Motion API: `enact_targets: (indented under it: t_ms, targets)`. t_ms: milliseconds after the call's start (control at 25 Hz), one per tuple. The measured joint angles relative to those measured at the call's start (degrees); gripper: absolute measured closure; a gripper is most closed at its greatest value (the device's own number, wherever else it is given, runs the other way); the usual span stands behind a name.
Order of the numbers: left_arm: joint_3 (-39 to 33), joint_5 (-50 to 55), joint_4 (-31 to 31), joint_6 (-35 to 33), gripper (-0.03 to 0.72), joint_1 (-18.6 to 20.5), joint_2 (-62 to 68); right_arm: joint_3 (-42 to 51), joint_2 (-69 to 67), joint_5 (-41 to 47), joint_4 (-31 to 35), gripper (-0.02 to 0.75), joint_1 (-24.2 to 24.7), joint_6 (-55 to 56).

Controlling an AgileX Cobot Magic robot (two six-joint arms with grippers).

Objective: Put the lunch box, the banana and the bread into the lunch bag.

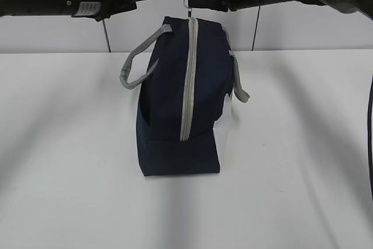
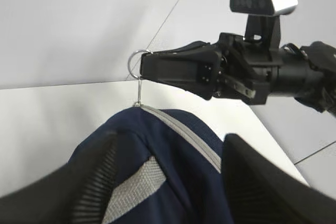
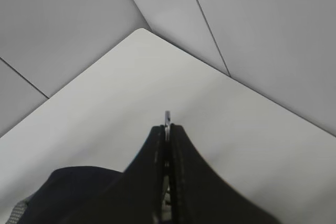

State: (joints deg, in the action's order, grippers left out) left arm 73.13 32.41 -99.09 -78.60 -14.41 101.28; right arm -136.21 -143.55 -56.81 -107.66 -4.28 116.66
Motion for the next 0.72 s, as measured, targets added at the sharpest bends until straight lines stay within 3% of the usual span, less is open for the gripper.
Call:
enact_targets:
  t_ms: [320,720]
  targets:
    - [6.1,-1.17,0.05,5.82,0.269,-1.75,7.57,0.0,0.0,-0.04,0.0,0.754,0.0,0.25]
    - [6.42,-3.14,-0.08,6.09,0.284,-3.32,9.76,0.0,0.0,-0.13,0.0,0.754,0.0,0.38]
